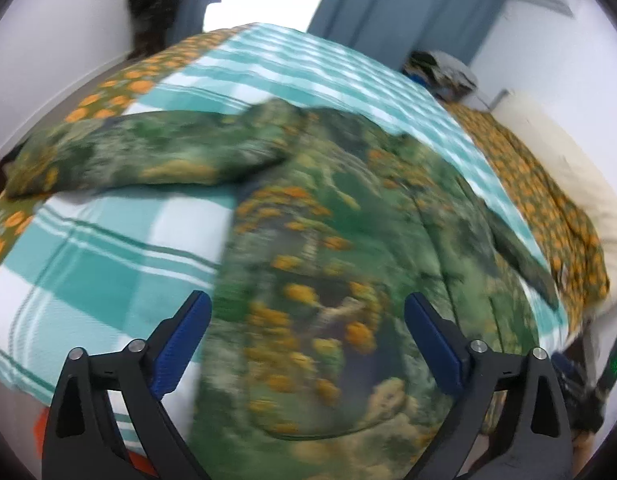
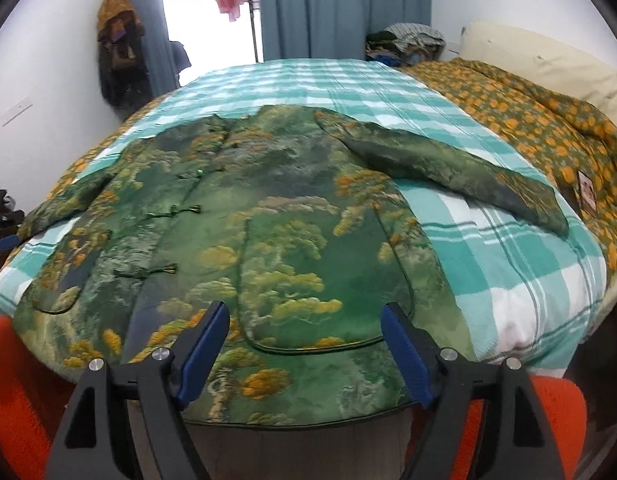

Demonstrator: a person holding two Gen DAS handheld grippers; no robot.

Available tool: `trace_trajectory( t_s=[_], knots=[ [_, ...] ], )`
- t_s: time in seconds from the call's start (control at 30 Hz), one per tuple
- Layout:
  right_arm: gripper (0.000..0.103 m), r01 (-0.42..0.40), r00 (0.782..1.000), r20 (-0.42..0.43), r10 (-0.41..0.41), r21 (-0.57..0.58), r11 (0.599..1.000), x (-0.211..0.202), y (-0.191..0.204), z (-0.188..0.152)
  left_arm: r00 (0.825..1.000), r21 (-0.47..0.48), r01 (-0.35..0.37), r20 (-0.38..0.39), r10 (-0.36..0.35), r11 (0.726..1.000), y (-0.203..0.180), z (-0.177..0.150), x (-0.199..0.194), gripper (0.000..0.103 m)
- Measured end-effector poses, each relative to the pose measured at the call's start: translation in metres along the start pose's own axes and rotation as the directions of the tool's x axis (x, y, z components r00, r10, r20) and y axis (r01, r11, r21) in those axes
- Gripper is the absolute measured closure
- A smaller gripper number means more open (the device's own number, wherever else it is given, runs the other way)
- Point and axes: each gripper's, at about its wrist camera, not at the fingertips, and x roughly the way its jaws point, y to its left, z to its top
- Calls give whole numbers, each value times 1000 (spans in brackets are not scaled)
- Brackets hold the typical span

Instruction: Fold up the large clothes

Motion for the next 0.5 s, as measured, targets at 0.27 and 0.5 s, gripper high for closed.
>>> trace_trajectory(
  t_s=[0.27,0.5],
  knots=[
    [23,34,996,-76,-37,-46,998,42,-3,5,991,93,-65,-110,75,994,-36,-29,64,5],
    [23,70,984,-157,-85,-100,993,72,2,-11,974,189,-131,-161,162,973,-49,-47,92,0]
  ],
)
